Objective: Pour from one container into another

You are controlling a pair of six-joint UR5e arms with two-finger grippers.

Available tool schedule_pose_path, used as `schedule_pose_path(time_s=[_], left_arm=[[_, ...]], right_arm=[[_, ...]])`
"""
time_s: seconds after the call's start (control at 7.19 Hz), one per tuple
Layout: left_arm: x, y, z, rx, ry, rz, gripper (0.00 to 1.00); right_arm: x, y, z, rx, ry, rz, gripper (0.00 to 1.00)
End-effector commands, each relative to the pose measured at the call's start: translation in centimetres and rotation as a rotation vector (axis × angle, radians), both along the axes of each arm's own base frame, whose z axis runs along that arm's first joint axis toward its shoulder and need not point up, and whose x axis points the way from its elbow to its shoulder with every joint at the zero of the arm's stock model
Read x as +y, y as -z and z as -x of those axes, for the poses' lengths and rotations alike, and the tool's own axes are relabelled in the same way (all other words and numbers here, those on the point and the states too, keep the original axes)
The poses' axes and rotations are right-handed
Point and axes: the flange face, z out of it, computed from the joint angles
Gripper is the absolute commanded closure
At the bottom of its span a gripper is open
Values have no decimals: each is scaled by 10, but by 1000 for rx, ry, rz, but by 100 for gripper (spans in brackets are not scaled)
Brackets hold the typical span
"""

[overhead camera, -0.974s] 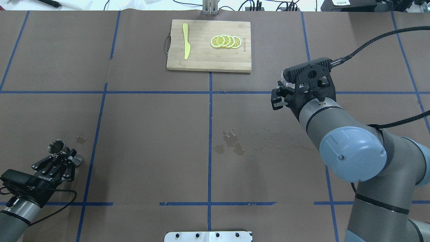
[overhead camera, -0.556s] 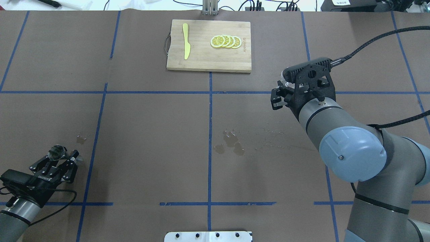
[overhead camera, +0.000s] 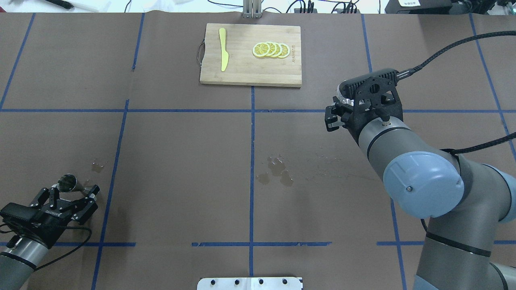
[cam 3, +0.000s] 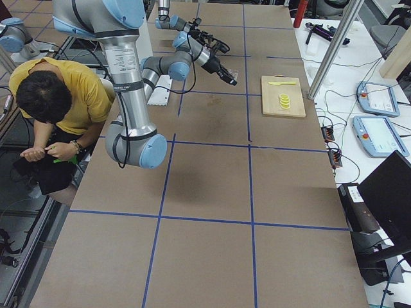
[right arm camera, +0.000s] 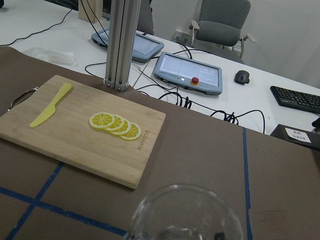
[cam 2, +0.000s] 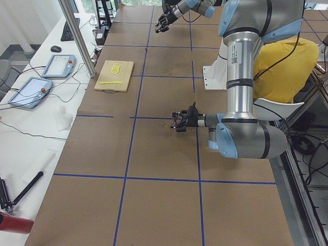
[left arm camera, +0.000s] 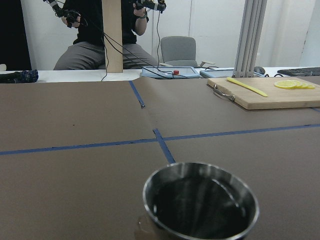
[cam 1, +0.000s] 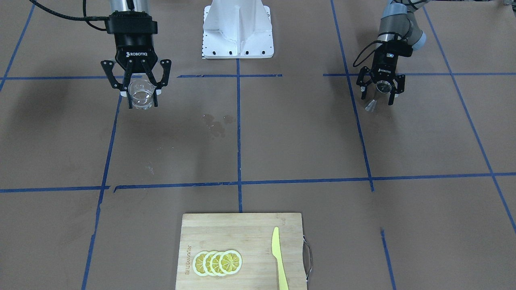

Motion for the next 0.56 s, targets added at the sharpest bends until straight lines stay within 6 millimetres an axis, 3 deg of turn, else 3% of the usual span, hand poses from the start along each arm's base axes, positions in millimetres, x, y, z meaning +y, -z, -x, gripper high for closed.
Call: schedule_pose_path(time_s=[0.0,0.28,0.42], left_arm=[[-1,10,7,20,6,-2,0],[-2,25,11,45,20,-9,0],[-1,22,16,33,17,-11,0]], right_arm=[[0,1,-1,-1,-2,-1,100],[-1,1,-2,-1,-3,-1,100],[-1,1,-2,-1,-5,-1,100]])
